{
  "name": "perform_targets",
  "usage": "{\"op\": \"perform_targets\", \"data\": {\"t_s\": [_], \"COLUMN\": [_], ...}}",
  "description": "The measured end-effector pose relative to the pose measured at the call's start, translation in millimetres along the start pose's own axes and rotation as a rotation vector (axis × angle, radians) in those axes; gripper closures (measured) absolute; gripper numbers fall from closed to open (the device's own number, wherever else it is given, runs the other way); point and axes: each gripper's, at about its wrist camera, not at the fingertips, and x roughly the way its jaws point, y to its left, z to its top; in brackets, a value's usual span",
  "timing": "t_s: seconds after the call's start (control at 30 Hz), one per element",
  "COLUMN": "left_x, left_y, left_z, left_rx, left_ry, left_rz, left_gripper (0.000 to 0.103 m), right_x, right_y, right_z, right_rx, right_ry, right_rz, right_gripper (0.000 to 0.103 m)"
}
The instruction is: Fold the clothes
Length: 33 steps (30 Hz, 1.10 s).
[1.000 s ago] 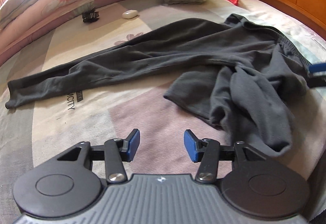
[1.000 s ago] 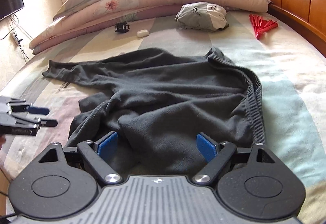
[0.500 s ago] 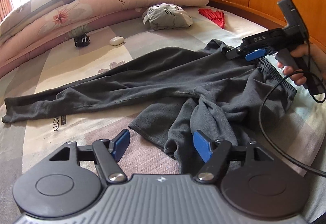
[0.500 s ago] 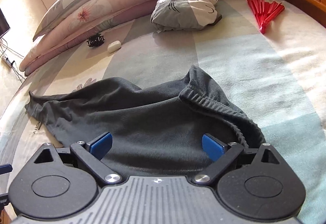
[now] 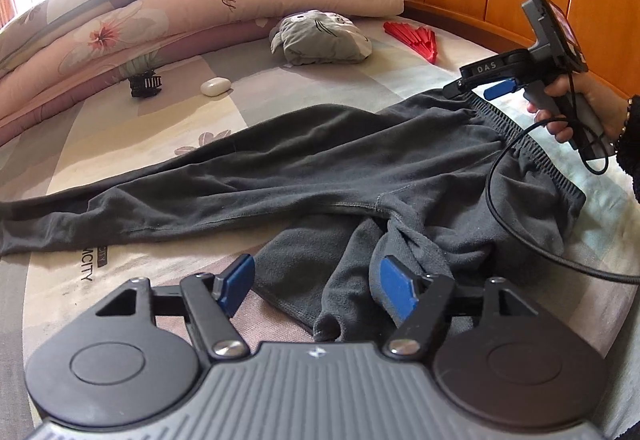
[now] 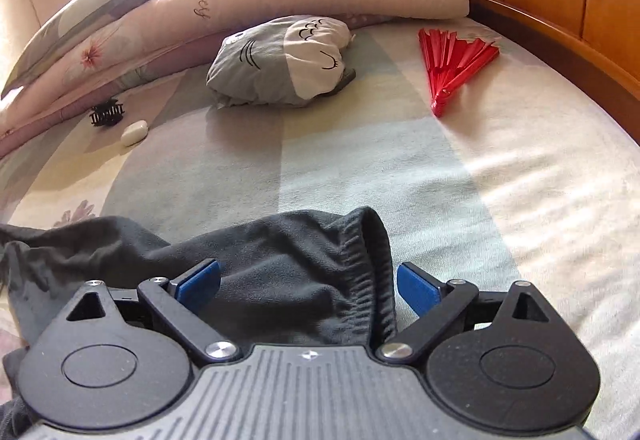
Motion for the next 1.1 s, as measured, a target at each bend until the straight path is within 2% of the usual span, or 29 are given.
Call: {"op": "perform_targets", "data": {"t_s": [0.13,0.27,0.37,0.5,0.53,0.6,0.63,0.8,1.03,1.1], "left_x": [-4,-13,-20,-31,-32,-35,-35,-23,2,8], "left_y": [0,-2,-6,-11,-11,-10,-10,-3,12,12], "left_z": [-4,-9,-12,-16,-17,-18,-19,-20,-14,-12], "left_rx": [-0.007,-0.010,-0.004,-0.001,-0.004,-0.007,-0.007,-0.013,-0.030,-0.027], "left_ry": [0.010,0.011,0.014,0.011,0.011,0.012,0.014,0.041,0.064,0.068], "left_rz": [0.016,0.010,0.007,0.003,-0.001,-0.005,-0.005,0.016,0.034,0.028], "left_gripper": [0.032,0.031,0.031,0.031,0.031,0.030,0.030,0.028,0.028,0.028], "right_x": [-34,-67,-78,-73,-68,-54,-46,0,73,81], "right_y": [4,20,34,40,40,43,46,54,42,34], "right_z": [-22,-49,-55,-38,-31,-15,-8,21,57,55], "right_rx": [-0.009,-0.071,-0.148,-0.176,-0.168,-0.171,-0.186,-0.322,-0.481,-0.482], "right_ry": [0.005,0.016,0.008,-0.017,-0.012,0.005,0.014,0.045,0.116,0.153], "right_rz": [0.055,0.128,0.130,0.141,0.160,0.194,0.199,0.161,0.079,0.094], "right_gripper": [0.006,0.005,0.006,0.010,0.012,0.022,0.023,0.040,0.042,0.042]}}
